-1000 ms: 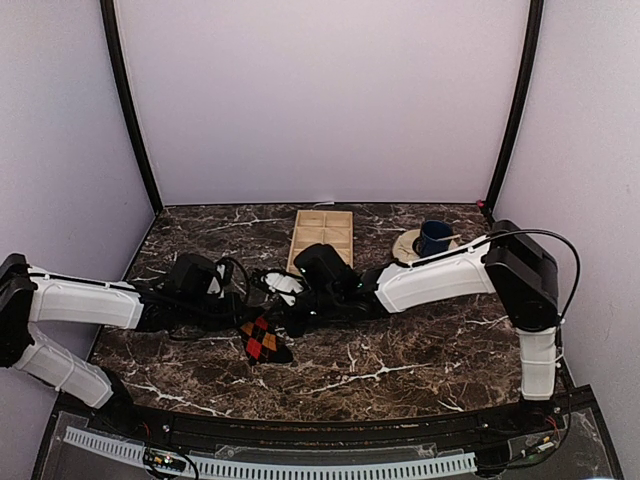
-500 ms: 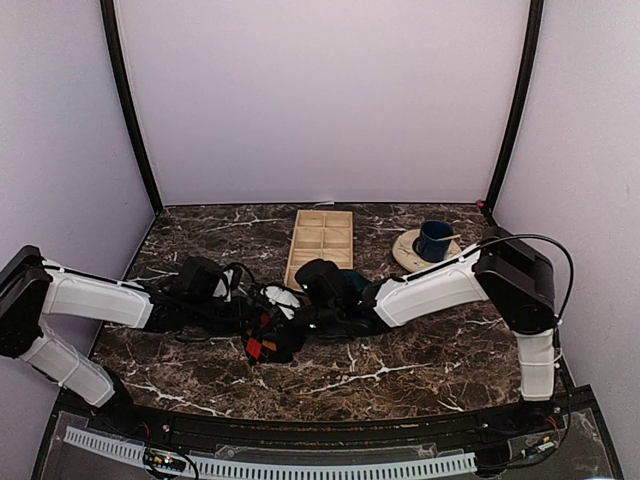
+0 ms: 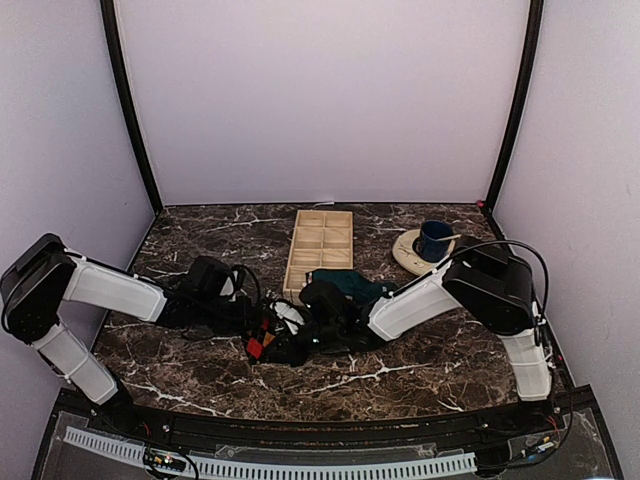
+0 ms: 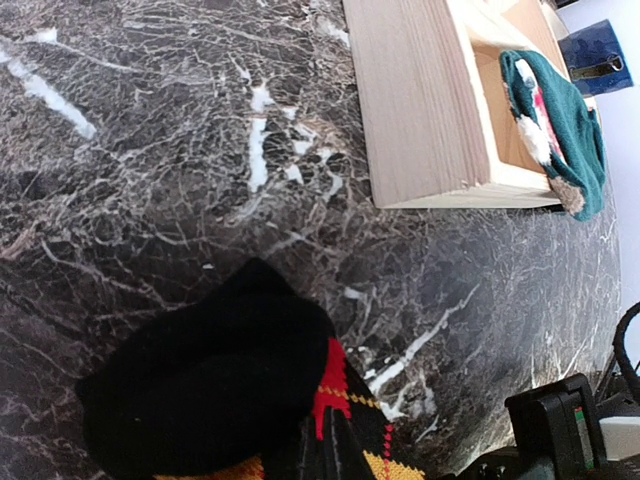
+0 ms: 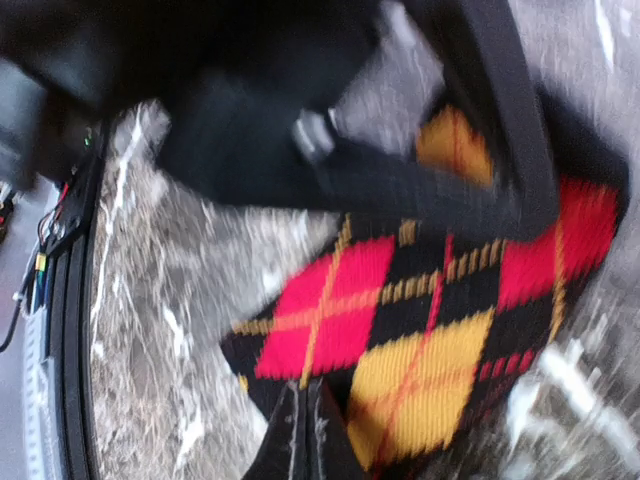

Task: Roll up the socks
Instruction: Smooth out the sock at the center of the board.

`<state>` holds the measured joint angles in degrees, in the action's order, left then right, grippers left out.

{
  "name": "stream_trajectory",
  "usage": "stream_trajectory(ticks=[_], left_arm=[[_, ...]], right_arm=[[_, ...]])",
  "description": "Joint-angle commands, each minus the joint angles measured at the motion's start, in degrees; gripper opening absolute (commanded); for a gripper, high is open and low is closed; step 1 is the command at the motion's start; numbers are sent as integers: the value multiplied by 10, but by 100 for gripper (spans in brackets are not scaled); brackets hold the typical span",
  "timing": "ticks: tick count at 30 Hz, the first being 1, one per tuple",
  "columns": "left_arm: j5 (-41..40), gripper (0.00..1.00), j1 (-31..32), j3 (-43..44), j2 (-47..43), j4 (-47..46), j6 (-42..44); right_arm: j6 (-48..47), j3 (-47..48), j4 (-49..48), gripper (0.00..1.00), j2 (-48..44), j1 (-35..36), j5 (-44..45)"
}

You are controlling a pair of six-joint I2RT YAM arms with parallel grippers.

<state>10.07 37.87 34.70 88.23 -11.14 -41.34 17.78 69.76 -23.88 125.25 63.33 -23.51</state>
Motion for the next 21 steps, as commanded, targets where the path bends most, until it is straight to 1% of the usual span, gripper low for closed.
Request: stream_trajectory(ticks=[1, 10, 21], left_arm=[[4, 7, -7, 11, 7, -11, 15], [13, 6, -16, 12, 31, -20, 27], [21, 6, -23, 11, 47, -31, 47]], right_arm=[[32, -19, -41, 0, 14, -5, -11], [71, -42, -60, 0, 10, -3, -8], [116, -52, -38, 0, 2, 20, 26]])
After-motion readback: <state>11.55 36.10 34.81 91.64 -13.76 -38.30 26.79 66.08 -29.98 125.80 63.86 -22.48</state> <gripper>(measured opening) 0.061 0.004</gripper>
